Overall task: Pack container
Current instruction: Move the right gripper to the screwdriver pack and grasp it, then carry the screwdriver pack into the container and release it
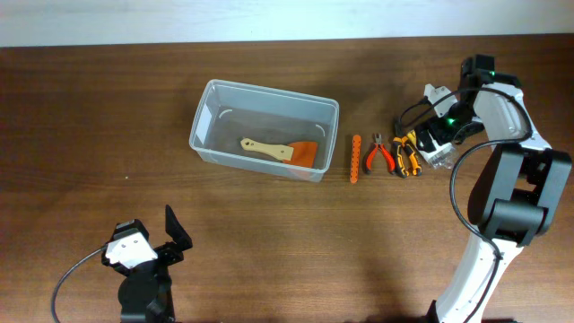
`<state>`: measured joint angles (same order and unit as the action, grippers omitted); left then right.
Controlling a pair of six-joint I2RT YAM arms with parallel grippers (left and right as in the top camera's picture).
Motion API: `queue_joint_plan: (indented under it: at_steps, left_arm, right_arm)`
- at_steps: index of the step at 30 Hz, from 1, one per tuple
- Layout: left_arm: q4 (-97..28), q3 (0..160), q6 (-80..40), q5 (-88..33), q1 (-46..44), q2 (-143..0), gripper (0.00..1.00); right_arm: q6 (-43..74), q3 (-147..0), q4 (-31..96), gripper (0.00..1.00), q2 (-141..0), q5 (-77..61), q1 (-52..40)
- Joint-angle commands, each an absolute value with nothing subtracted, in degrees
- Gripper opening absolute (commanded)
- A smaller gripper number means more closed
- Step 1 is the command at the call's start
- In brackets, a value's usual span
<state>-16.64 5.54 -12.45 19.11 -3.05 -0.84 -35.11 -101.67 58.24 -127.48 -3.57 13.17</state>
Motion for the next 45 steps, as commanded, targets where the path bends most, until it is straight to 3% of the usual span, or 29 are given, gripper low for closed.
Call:
queue_joint_plan:
  at_steps: [1,13,18,21,31,34,38,45]
  left_arm:
    - [-16.71,5.32,-11.94,19.33,-3.27,-0.56,0.99]
    - [-16.71,5.32,-11.94,19.33,-3.27,-0.56,0.99]
    - [-16.71,5.32,-11.94,19.33,-3.27,-0.56,0.99]
    - [-16.71,5.32,-11.94,19.33,-3.27,-0.56,0.99]
    - [-16.71,5.32,-11.94,19.31,-3.27,-0.56,0.99]
    - [-16.71,5.32,-11.94,19.33,-3.27,-0.56,0.99]
    - [-16.71,5.32,-11.94,19.33,-3.27,-0.56,0.99]
    - [-16.71,5.32,-11.94,19.33,-3.27,-0.56,0.99]
  right_arm:
    - [-36.21,-101.14,58.26,0.98,-128.35,-0.54,13.28]
    - [-33.56,-101.14,58.39,0.75,-132.62,-1.06,13.15]
    - [-28.82,-101.27,58.22,0.72,-132.55,-1.26,13.13]
    - [-25.28,-102.65,58.48,0.59,-131.68,-2.85,13.15]
    - [-14.83,-119.28,67.35,0.5,-127.22,-10.76,11.92]
    - [-12.64,-130.06,74.24,0.41,-125.78,-15.86,8.58]
    - [-12.51,-140.75,80.64,0.38,-124.51,-18.68,0.86]
    - [-18.0,-144.4,79.24,0.38,-125.58,-15.2,-18.92]
